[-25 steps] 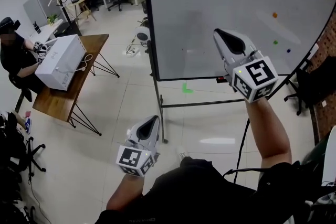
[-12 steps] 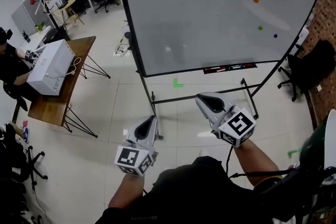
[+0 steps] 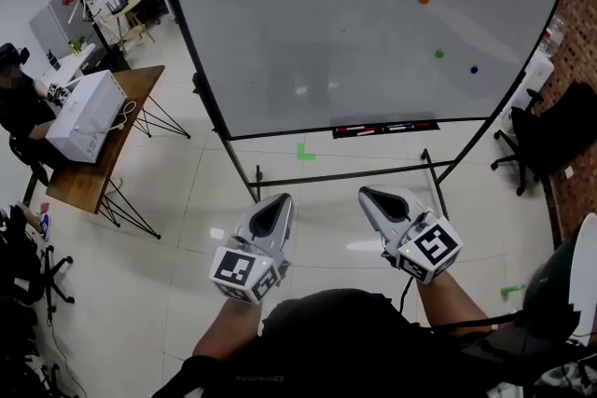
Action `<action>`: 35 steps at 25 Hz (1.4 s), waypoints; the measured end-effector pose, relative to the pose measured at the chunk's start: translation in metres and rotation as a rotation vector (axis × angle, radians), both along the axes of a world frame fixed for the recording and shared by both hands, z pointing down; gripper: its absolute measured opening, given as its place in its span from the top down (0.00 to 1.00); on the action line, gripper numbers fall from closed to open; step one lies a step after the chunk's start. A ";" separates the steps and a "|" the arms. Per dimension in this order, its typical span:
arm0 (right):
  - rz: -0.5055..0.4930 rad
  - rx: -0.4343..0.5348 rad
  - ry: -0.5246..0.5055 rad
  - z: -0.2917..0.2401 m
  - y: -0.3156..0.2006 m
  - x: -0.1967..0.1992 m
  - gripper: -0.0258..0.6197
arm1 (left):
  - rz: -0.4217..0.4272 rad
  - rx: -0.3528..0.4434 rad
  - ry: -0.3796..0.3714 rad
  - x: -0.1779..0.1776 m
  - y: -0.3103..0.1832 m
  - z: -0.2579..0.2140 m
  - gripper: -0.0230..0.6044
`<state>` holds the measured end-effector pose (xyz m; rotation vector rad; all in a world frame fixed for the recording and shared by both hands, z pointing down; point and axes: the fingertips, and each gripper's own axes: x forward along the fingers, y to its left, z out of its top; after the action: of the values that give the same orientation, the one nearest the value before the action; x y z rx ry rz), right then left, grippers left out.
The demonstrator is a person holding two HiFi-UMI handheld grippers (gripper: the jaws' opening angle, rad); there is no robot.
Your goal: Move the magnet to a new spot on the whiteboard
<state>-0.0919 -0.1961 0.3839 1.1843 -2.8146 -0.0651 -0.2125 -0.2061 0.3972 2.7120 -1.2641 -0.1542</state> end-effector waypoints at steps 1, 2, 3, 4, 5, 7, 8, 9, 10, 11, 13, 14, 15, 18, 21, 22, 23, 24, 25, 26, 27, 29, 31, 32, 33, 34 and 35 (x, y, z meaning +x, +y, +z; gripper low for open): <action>0.002 -0.006 -0.004 0.003 0.003 0.017 0.95 | 0.006 0.000 -0.006 0.018 0.002 0.002 0.94; 0.005 -0.016 -0.014 0.005 0.006 0.034 0.95 | 0.009 -0.002 -0.011 0.035 0.004 0.004 0.94; 0.008 -0.028 -0.027 0.008 0.009 0.051 0.95 | 0.010 -0.006 -0.014 0.051 0.005 0.006 0.94; 0.011 -0.041 -0.041 0.010 0.012 0.067 0.95 | 0.011 -0.012 -0.014 0.066 0.007 0.008 0.94; 0.012 -0.051 -0.051 0.013 0.015 0.082 0.95 | 0.013 -0.017 -0.014 0.080 0.009 0.012 0.94; 0.011 -0.061 -0.050 0.020 0.022 0.110 0.95 | 0.014 -0.023 -0.022 0.108 0.013 0.017 0.94; 0.011 -0.065 -0.046 0.024 0.026 0.122 0.95 | 0.013 -0.024 -0.028 0.120 0.016 0.019 0.94; 0.011 -0.069 -0.044 0.027 0.029 0.133 0.95 | 0.011 -0.027 -0.032 0.132 0.018 0.021 0.94; 0.012 -0.073 -0.045 0.029 0.031 0.143 0.95 | 0.009 -0.029 -0.035 0.142 0.021 0.022 0.94; 0.013 -0.076 -0.048 0.031 0.032 0.152 0.95 | 0.010 -0.033 -0.037 0.152 0.025 0.023 0.94; 0.010 -0.083 -0.056 0.034 0.034 0.166 0.95 | 0.014 -0.043 -0.049 0.169 0.033 0.026 0.94; 0.006 -0.084 -0.061 0.034 0.035 0.170 0.95 | 0.014 -0.050 -0.059 0.175 0.037 0.026 0.94; 0.000 -0.082 -0.067 0.034 0.038 0.174 0.95 | 0.011 -0.057 -0.070 0.179 0.042 0.026 0.94; -0.010 -0.070 -0.085 0.032 0.044 0.181 0.95 | -0.005 -0.080 -0.098 0.184 0.051 0.023 0.94; -0.010 -0.081 -0.120 0.036 0.055 0.184 0.95 | -0.007 -0.088 -0.114 0.188 0.062 0.023 0.94; -0.009 -0.083 -0.130 0.037 0.060 0.184 0.95 | -0.003 -0.085 -0.118 0.190 0.068 0.023 0.94; -0.009 -0.083 -0.137 0.038 0.067 0.184 0.95 | 0.002 -0.083 -0.123 0.191 0.073 0.023 0.94; -0.008 -0.081 -0.140 0.038 0.075 0.183 0.95 | 0.007 -0.083 -0.126 0.191 0.080 0.024 0.94; -0.005 -0.077 -0.140 0.037 0.083 0.183 0.95 | 0.012 -0.085 -0.126 0.191 0.087 0.025 0.94; 0.000 -0.074 -0.137 0.036 0.090 0.182 0.95 | 0.017 -0.088 -0.126 0.190 0.095 0.027 0.94; 0.005 -0.073 -0.134 0.035 0.096 0.182 0.95 | 0.020 -0.090 -0.126 0.189 0.103 0.028 0.94; 0.018 -0.078 -0.137 0.034 0.112 0.180 0.95 | 0.019 -0.097 -0.123 0.184 0.122 0.028 0.94; 0.036 -0.092 -0.149 0.034 0.129 0.177 0.95 | 0.018 -0.116 -0.115 0.174 0.142 0.033 0.94; 0.046 -0.104 -0.155 0.035 0.138 0.175 0.95 | 0.021 -0.125 -0.121 0.169 0.153 0.037 0.94; 0.058 -0.116 -0.159 0.037 0.149 0.172 0.95 | 0.027 -0.132 -0.135 0.164 0.164 0.041 0.94; 0.073 -0.124 -0.160 0.039 0.161 0.170 0.95 | 0.034 -0.137 -0.145 0.159 0.175 0.044 0.94; 0.089 -0.125 -0.161 0.039 0.173 0.170 0.95 | 0.043 -0.139 -0.145 0.155 0.185 0.046 0.94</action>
<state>0.0776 -0.0229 0.4231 1.3394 -2.8450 0.2184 -0.0574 -0.0213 0.4436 2.6682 -1.2022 0.1326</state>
